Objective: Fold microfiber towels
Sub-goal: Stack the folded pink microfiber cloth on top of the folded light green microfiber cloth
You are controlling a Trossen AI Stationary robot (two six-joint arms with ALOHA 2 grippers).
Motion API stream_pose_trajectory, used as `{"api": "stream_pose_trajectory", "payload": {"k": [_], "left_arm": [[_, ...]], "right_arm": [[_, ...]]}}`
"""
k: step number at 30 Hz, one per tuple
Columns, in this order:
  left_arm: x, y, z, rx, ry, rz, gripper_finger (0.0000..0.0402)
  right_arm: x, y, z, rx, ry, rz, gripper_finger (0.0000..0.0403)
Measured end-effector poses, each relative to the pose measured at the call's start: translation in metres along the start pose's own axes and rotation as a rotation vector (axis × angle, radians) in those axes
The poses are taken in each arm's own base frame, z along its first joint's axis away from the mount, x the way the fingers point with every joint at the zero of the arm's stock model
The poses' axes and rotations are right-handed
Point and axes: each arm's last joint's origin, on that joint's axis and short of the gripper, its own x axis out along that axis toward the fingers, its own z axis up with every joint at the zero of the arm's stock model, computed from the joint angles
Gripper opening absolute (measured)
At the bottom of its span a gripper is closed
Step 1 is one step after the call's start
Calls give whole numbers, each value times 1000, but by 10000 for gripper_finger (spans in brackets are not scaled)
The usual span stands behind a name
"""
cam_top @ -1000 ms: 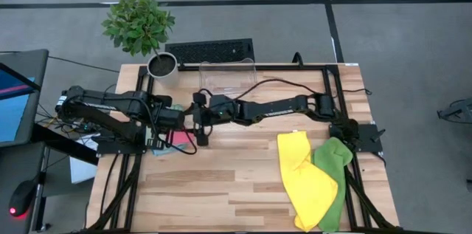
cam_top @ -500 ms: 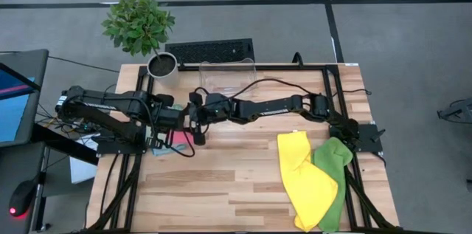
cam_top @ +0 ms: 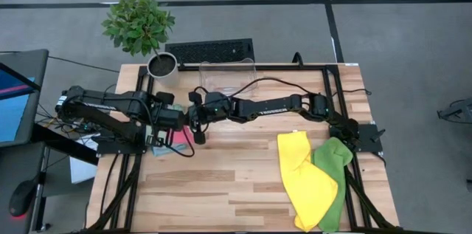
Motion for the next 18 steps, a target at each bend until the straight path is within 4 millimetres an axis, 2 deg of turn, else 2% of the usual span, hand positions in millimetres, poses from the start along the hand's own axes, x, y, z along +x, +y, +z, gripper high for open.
{"api": "stream_pose_trajectory", "payload": {"k": [4,8,11,15,18], "left_arm": [[0,1,0,-86,-1,35,0],[-10,0,-1,-137,-39,-85,0],[-18,1,-1,-209,-67,-137,0],[-31,0,-3,-308,-98,-268,0],[-38,-1,-9,-386,-107,-367,1]], "right_arm": [[0,-2,4,40,-28,-10,19],[0,0,8,57,-67,-4,19],[2,8,13,51,-91,7,19],[5,22,28,43,-135,29,19],[11,30,25,35,-183,21,19]]}}
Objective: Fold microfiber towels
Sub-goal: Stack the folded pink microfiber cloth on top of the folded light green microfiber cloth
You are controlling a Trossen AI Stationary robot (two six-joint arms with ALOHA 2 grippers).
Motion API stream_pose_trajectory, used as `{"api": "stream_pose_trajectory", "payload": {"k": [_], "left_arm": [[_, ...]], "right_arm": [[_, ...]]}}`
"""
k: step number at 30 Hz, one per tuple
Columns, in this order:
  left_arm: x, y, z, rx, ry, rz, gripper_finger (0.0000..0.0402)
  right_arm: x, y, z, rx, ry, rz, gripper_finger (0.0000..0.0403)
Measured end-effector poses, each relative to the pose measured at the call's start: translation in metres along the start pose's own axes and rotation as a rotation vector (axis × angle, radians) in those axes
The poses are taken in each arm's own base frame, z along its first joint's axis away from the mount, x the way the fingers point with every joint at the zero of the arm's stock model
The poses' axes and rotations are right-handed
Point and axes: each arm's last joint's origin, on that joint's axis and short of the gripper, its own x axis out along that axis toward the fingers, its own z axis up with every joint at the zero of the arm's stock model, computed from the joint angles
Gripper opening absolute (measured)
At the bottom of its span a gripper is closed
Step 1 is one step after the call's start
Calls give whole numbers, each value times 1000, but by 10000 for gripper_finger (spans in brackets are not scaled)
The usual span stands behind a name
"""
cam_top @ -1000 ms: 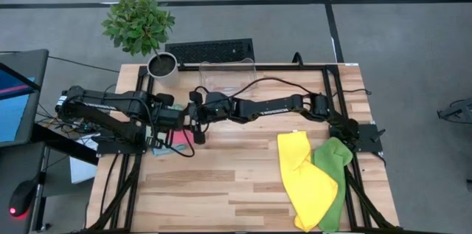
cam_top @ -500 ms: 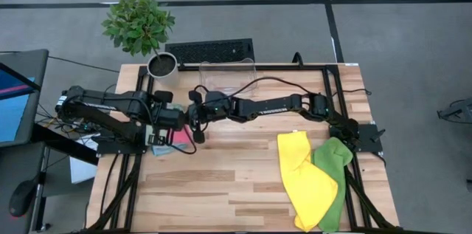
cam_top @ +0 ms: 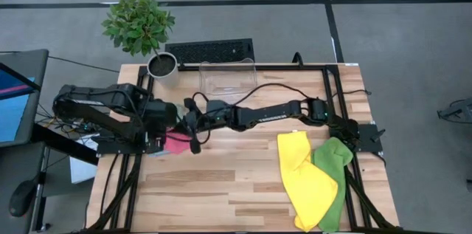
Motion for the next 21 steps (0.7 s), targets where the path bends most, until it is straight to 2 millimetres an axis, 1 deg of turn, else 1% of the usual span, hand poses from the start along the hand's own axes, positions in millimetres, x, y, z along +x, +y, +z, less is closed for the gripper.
{"api": "stream_pose_trajectory", "payload": {"k": [4,8,10,13,17,18,21], "left_arm": [[-9,1,-10,-126,-22,-65,15],[-20,2,-23,-224,-23,-177,38],[-25,4,-30,-267,-38,-202,45],[-32,5,-41,-296,-62,-231,48],[-39,9,-52,-293,-125,-212,49],[-40,11,-54,-285,-146,-194,49],[-42,15,-57,-233,-223,-100,49]], "right_arm": [[3,0,-5,52,-38,1,19],[9,6,-18,86,-6,13,19],[15,8,-16,81,-30,20,19],[29,11,-11,72,-79,26,19],[48,7,-17,71,-80,8,19],[51,3,-20,78,-73,1,19],[51,-9,-33,118,-79,-42,19]]}}
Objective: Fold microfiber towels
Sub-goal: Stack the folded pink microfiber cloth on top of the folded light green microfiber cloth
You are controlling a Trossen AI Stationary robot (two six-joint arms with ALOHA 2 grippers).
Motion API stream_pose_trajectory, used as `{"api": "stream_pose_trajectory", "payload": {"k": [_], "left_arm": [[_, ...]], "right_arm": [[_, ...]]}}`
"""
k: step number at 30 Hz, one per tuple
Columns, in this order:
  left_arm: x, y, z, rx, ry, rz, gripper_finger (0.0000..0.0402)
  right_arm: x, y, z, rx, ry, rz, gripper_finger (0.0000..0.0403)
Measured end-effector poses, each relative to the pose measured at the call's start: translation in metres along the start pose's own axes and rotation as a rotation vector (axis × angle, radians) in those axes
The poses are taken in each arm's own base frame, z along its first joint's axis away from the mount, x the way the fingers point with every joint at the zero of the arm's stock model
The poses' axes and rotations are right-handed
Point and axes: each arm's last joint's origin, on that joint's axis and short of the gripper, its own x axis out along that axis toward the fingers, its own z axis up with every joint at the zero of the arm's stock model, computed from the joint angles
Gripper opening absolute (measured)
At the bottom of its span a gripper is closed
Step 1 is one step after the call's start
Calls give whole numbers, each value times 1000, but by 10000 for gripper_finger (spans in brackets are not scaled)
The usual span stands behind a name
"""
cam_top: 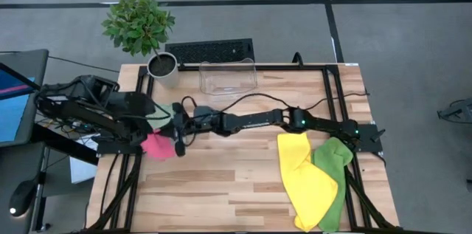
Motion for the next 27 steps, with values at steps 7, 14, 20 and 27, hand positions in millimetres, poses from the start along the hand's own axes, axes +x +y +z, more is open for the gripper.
{"api": "stream_pose_trajectory", "payload": {"k": [7,14,20,27], "left_arm": [[8,6,0,103,-57,147,50],[17,8,-1,90,-30,167,50],[17,9,-1,53,-48,190,50],[16,9,0,3,-71,213,50]], "right_arm": [[-8,-39,-11,56,72,-93,19],[-14,-69,-31,118,73,-166,19],[-18,-85,-46,199,76,-199,19],[-18,-87,-44,268,57,-285,19]]}}
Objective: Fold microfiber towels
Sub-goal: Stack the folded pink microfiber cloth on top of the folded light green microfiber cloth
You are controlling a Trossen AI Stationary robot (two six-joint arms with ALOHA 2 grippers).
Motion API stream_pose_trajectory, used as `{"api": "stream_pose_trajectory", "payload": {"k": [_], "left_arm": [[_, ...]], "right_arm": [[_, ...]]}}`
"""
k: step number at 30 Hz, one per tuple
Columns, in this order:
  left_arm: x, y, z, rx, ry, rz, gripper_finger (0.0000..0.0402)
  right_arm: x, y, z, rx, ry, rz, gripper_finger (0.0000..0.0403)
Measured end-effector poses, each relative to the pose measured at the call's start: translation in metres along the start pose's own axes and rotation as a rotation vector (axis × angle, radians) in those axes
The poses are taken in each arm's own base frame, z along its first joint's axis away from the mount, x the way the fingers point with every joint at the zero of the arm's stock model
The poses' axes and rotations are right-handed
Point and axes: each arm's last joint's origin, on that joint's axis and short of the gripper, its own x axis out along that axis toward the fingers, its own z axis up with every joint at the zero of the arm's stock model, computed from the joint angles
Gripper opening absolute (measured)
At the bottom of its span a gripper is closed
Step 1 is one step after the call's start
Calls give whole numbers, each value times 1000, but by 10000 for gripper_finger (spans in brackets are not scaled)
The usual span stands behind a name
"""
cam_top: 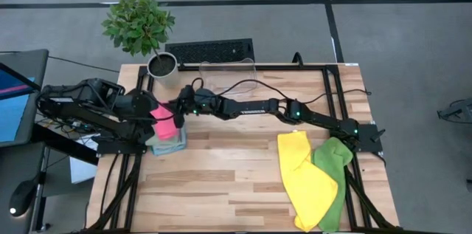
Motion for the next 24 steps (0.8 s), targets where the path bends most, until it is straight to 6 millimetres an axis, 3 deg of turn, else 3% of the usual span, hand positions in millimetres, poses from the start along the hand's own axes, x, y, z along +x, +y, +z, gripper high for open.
{"api": "stream_pose_trajectory", "payload": {"k": [8,13,24], "left_arm": [[0,0,0,-80,0,0,50],[1,-1,1,-114,-2,13,50],[7,-4,8,-166,-34,97,50]], "right_arm": [[0,8,-3,71,-27,-104,19],[0,3,-8,102,14,-191,20],[-2,-2,-21,79,152,-227,147]]}}
